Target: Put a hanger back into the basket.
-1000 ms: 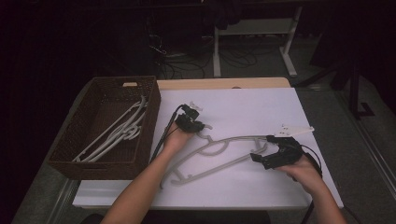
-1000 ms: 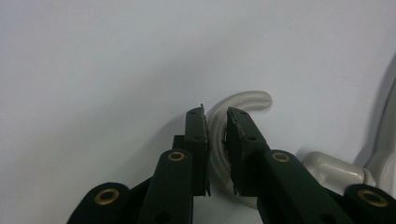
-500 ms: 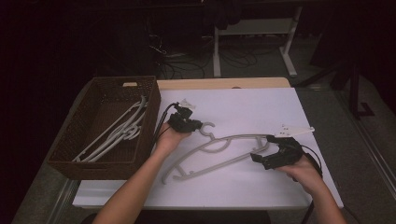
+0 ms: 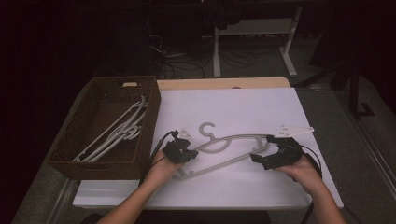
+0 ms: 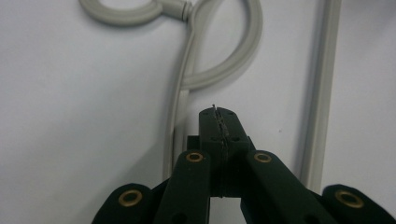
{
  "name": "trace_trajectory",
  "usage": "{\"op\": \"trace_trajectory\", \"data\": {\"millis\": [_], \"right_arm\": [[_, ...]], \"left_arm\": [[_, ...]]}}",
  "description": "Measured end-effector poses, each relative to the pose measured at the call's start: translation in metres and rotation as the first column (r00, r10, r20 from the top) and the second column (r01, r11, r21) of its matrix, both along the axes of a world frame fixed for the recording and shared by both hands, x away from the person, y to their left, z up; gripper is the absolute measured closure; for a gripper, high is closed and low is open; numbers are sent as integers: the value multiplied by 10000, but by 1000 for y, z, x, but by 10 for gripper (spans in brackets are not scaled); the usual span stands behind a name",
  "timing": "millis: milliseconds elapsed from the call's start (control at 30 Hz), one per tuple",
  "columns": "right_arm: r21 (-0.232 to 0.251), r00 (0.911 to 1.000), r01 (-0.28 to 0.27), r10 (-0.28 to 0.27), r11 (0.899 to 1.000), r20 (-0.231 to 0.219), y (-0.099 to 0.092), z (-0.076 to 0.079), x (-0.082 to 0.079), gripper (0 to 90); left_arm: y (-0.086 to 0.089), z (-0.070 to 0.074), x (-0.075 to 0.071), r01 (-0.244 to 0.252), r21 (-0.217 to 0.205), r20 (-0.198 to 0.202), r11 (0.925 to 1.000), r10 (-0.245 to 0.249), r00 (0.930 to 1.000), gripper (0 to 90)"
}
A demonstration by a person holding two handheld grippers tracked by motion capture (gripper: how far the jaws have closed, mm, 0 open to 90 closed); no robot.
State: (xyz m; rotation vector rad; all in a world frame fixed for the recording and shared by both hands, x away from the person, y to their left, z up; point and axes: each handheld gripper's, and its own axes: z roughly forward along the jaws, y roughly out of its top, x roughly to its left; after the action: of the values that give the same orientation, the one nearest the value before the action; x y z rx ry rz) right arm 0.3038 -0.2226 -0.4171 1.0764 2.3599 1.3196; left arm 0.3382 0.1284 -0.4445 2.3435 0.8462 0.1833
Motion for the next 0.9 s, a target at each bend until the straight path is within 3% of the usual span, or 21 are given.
{"op": "trace_trajectory", "data": {"millis": [300, 533, 567, 900], "right_arm": [[37, 10000, 41, -41, 10000, -3, -2, 0, 0, 0], [55, 10000, 52, -52, 10000, 2, -2, 0, 0, 0], [65, 10000, 62, -62, 10000, -2, -2, 0, 1, 0], [95, 10000, 33, -33, 9999, 4, -4, 0, 1, 0]], "left_arm": [[-1, -2, 15, -357, 336, 246, 9988, 349, 9991, 900], [-4, -2, 44, -891, 675, 766, 9937, 839, 9935, 900], [-6, -2, 59, -1082, 745, 864, 9913, 1016, 9911, 900], [-17, -4, 110, -1742, 634, 1001, 9827, 1674, 9808, 900]]}}
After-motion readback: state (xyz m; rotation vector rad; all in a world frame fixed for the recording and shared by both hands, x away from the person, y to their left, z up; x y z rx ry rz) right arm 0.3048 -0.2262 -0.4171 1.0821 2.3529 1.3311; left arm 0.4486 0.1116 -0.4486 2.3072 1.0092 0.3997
